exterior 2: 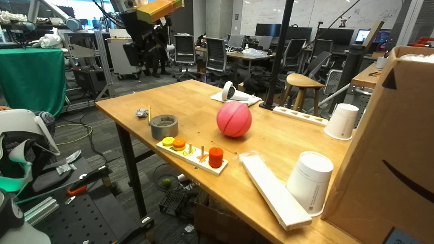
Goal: Push the ball towards the box
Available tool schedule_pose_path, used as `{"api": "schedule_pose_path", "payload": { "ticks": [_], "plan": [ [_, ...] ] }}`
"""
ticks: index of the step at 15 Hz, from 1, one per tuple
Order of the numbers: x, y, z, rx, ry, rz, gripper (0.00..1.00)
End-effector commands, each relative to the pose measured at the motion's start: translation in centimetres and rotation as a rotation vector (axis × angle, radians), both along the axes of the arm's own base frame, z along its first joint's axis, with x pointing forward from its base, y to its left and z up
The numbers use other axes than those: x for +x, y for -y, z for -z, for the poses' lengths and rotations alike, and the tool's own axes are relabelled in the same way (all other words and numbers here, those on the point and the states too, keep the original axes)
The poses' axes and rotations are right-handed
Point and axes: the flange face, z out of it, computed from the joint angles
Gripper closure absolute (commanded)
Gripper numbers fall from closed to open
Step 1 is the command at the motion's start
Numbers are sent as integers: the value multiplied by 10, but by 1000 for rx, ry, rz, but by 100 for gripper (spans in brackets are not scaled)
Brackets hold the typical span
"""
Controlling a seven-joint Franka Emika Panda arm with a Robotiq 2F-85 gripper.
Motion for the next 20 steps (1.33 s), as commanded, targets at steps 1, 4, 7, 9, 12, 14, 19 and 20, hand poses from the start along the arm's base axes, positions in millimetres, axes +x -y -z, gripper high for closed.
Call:
{"api": "schedule_pose_path", "payload": {
  "ticks": [1, 4, 7, 9, 12, 14, 19, 20],
  "plan": [
    [-13, -8, 8, 7, -6, 11, 0],
    [-15, -11, 18, 1, -29, 14, 0],
    [-16, -10, 27, -9, -47, 20, 0],
    [-15, -11, 31, -10, -63, 23, 0],
    [-14, -11, 39, -13, -82, 27, 0],
    [-14, -12, 44, -16, -95, 27, 0],
    [-9, -16, 48, -22, -86, 23, 0],
    [-7, -18, 46, -23, -78, 20, 0]
  ]
}}
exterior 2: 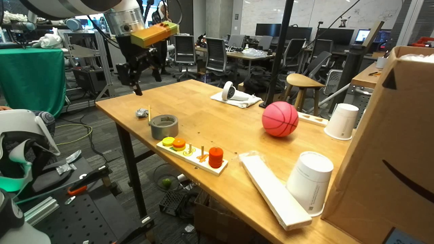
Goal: Push the ball towards the box
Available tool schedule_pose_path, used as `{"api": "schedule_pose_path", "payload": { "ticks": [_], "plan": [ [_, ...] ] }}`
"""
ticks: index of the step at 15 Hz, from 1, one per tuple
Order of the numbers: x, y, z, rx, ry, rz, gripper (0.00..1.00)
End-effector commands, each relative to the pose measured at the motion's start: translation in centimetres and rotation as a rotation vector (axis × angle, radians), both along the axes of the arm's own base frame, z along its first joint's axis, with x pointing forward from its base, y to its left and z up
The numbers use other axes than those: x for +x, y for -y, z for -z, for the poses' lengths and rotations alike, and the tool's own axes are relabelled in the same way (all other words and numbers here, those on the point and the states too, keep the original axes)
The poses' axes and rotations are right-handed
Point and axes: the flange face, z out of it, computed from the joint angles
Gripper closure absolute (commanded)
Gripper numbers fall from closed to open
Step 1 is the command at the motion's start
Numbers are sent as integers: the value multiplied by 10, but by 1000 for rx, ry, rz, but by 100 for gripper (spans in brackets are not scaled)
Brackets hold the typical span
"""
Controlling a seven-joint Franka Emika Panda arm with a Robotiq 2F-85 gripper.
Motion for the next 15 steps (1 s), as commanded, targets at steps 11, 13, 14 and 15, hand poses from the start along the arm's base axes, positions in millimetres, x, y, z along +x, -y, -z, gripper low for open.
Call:
{"api": "schedule_pose_path", "payload": {
  "ticks": [11, 13, 14, 15],
  "plan": [
    [117, 29, -15, -11, 116, 55, 0],
    [144, 47, -11, -23, 131, 71, 0],
    [155, 56, -8, -27, 131, 80, 0],
    [165, 67, -6, -29, 128, 91, 0]
  ]
}}
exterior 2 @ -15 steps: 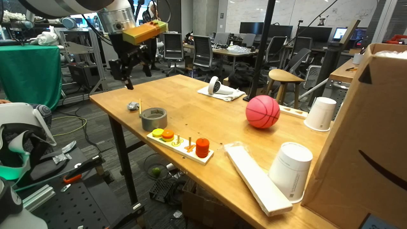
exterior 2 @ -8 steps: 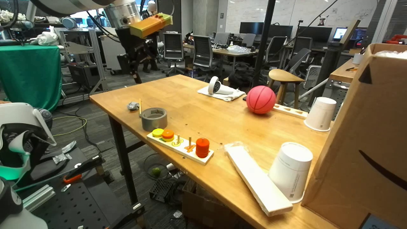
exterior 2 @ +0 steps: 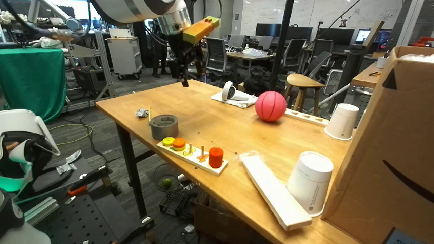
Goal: Push the ball towards the box
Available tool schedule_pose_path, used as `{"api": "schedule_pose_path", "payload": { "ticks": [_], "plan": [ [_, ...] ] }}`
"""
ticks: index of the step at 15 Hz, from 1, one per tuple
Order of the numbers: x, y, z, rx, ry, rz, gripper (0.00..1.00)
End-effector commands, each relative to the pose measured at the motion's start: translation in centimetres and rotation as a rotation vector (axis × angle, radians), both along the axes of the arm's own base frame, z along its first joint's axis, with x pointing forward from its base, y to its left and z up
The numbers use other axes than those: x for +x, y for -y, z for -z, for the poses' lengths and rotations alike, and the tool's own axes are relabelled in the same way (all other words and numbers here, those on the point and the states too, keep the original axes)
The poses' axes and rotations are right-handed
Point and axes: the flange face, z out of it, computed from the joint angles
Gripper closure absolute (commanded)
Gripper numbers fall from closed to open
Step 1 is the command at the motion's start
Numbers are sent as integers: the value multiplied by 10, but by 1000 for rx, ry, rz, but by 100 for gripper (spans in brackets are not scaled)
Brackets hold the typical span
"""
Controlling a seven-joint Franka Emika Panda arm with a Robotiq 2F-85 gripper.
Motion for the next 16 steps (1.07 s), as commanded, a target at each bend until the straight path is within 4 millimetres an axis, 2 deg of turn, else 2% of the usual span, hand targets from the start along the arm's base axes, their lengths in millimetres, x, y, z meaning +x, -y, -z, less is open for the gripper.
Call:
{"api": "schedule_pose_path", "payload": {
  "ticks": [1, 3, 8, 13, 16],
  "plan": [
    [50, 31, 7, -12, 18, 14, 0],
    [67, 49, 7, -3, 17, 42, 0],
    [100, 78, 8, 9, -6, 88, 0],
    [103, 110, 22, -39, -162, 162, 0],
    [112, 118, 25, -54, -203, 166, 0]
  ]
}}
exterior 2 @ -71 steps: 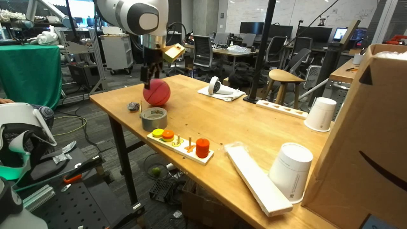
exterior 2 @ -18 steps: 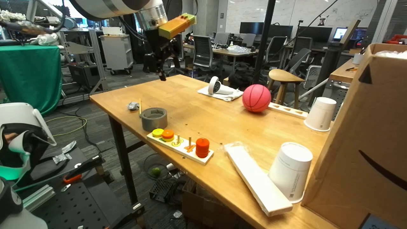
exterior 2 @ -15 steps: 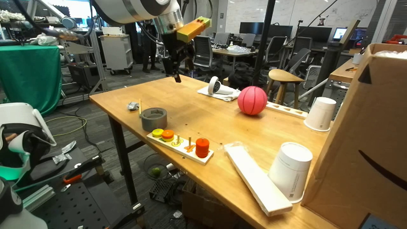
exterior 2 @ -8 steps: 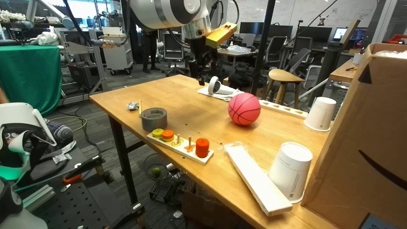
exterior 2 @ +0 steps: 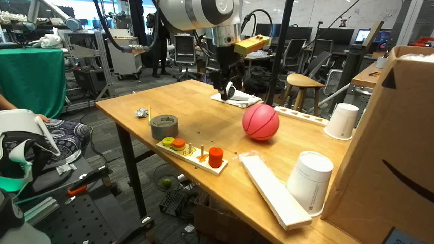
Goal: Push the ball towards the box
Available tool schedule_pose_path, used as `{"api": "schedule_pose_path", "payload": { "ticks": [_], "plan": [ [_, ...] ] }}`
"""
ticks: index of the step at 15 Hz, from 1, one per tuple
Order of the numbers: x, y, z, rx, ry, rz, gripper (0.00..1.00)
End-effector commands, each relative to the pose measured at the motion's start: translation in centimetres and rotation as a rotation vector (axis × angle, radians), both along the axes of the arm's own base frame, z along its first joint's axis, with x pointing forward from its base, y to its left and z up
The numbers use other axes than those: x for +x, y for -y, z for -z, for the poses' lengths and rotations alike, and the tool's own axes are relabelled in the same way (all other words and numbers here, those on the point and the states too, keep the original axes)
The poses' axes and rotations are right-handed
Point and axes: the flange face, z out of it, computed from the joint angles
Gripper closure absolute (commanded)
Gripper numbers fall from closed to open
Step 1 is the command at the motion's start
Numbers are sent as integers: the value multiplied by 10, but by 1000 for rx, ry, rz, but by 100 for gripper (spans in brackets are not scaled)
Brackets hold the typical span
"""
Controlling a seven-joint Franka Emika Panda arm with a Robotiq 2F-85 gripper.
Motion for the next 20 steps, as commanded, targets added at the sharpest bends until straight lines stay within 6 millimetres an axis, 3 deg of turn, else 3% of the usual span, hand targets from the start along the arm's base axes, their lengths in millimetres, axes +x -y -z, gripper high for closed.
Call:
{"api": "schedule_pose_path", "payload": {
  "ticks": [1, 11, 20],
  "plan": [
    [21, 7, -5, -17, -29, -16, 0],
    [54, 6, 38, 85, -97, -24, 0],
    [81, 29, 39, 76, -73, -7, 0]
  ]
}}
